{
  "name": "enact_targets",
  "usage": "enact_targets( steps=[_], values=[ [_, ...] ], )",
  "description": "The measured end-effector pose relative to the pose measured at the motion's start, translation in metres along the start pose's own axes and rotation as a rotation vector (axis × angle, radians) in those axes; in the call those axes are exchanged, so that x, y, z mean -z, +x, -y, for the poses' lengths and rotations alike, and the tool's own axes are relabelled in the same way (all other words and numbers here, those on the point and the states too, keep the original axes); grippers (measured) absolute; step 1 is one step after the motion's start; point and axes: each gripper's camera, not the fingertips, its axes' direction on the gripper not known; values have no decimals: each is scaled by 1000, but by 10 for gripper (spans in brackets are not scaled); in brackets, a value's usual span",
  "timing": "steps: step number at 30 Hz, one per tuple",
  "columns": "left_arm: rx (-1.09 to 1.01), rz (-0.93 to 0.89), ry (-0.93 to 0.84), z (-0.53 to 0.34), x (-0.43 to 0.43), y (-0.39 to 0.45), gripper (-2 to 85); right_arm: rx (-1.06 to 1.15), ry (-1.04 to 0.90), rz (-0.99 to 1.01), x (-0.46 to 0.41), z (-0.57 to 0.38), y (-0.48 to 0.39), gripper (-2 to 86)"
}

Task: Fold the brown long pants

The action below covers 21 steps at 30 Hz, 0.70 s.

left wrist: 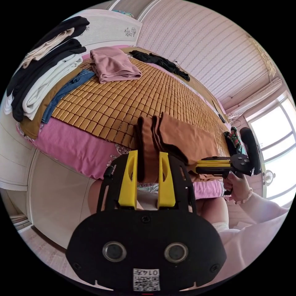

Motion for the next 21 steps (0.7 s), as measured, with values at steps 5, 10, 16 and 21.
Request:
enact_targets(
  steps=[5, 10, 16, 21],
  values=[
    [-16, 19, 15, 26, -24, -3, 116, -243, 279, 97, 86, -81, 64, 22],
    [-40, 87, -85, 70, -70, -9, 120, -548, 436, -99, 192, -239, 130, 10],
    [-60, 121, -182, 87, -87, -13, 52, -1112, 671, -362, 255, -418, 152, 12],
    [-231, -84, -29, 67, -44, -7, 8, -1179, 622, -310, 221, -439, 134, 21]
  ],
)
